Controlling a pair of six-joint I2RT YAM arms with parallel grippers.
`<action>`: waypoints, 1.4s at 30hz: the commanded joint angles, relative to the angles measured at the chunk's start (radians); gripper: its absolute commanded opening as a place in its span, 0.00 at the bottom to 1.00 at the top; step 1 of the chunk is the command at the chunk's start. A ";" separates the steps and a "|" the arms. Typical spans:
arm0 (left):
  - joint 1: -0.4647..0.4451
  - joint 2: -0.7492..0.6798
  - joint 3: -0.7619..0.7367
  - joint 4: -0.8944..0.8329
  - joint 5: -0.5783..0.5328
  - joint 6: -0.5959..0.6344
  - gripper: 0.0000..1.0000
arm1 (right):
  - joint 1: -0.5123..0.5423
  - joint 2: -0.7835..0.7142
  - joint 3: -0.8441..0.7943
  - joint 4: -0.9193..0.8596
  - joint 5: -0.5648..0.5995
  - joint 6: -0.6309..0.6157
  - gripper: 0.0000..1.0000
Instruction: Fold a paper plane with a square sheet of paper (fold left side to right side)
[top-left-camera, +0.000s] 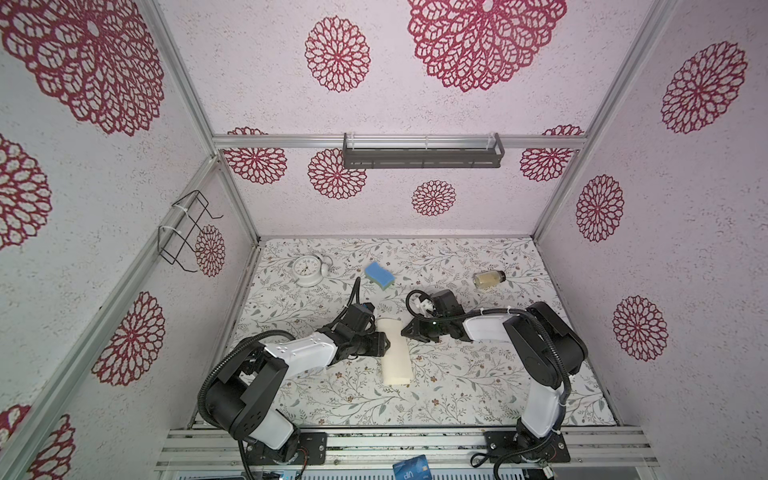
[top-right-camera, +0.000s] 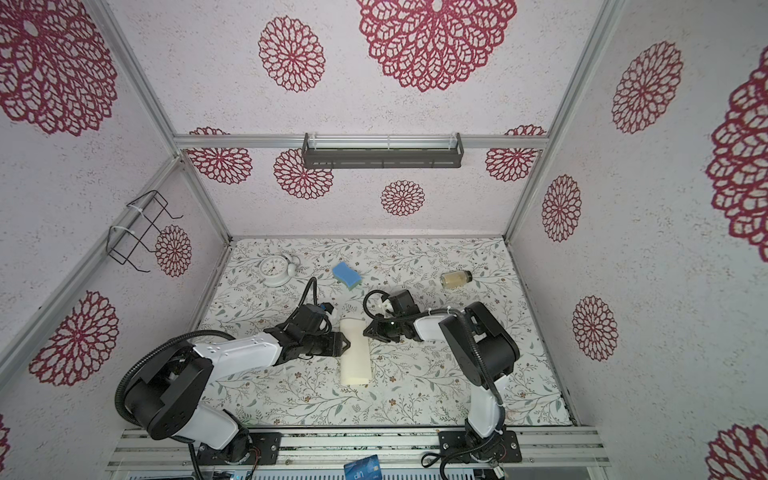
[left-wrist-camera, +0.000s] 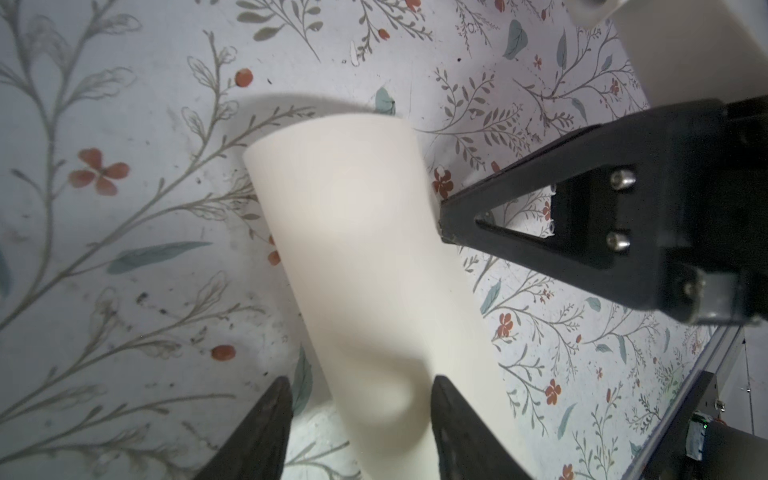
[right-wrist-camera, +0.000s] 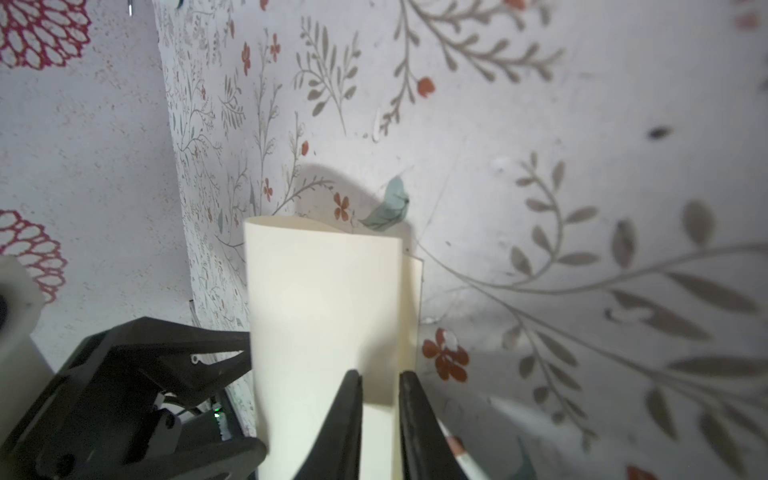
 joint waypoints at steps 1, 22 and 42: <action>-0.010 0.014 0.021 0.005 -0.024 0.012 0.55 | -0.006 -0.065 -0.013 -0.019 0.007 -0.008 0.38; -0.011 -0.041 0.051 -0.107 -0.077 0.083 0.58 | 0.006 -0.156 -0.115 -0.096 0.147 0.003 0.27; -0.013 -0.037 0.081 -0.190 -0.120 0.163 0.56 | 0.058 -0.230 -0.071 -0.102 0.153 0.032 0.03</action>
